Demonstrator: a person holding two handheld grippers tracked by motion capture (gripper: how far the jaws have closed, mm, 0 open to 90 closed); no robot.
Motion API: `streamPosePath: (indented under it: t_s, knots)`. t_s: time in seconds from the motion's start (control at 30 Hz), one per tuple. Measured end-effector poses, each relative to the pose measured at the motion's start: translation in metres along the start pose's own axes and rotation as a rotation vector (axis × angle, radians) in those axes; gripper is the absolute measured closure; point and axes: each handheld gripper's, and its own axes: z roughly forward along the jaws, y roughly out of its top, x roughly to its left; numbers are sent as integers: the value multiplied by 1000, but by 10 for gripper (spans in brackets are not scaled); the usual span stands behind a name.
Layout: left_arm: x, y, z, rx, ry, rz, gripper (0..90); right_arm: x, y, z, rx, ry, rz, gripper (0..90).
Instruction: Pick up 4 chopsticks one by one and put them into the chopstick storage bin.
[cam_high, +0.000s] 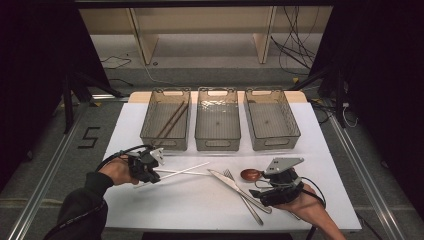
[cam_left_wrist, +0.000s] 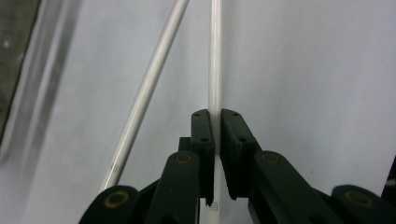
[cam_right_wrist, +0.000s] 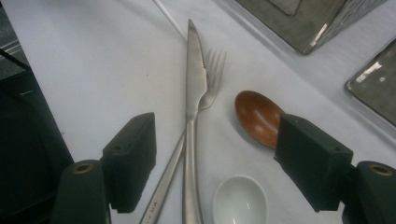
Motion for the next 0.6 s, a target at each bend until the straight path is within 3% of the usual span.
streamPosePath:
  t_s: [0.17,0.23,0.3,0.4,0.53,0.6]
  knots:
    - [2,6,-7,-72,23,-62,834,0,0,-1,-8,-5,8,300]
    - [3,9,-11,-97,33,-99,833,0,0,-1,-9,-7,9,299]
    - [5,11,-14,-146,54,-167,833,0,0,-1,-11,-9,9,298]
    - [8,12,-22,-203,57,-220,834,-1,0,-1,-19,-15,11,298]
    - [9,13,-29,-255,78,-263,834,-1,0,-2,-21,-16,15,296]
    - [10,14,-30,-252,97,-271,834,-1,0,-2,-25,-19,14,296]
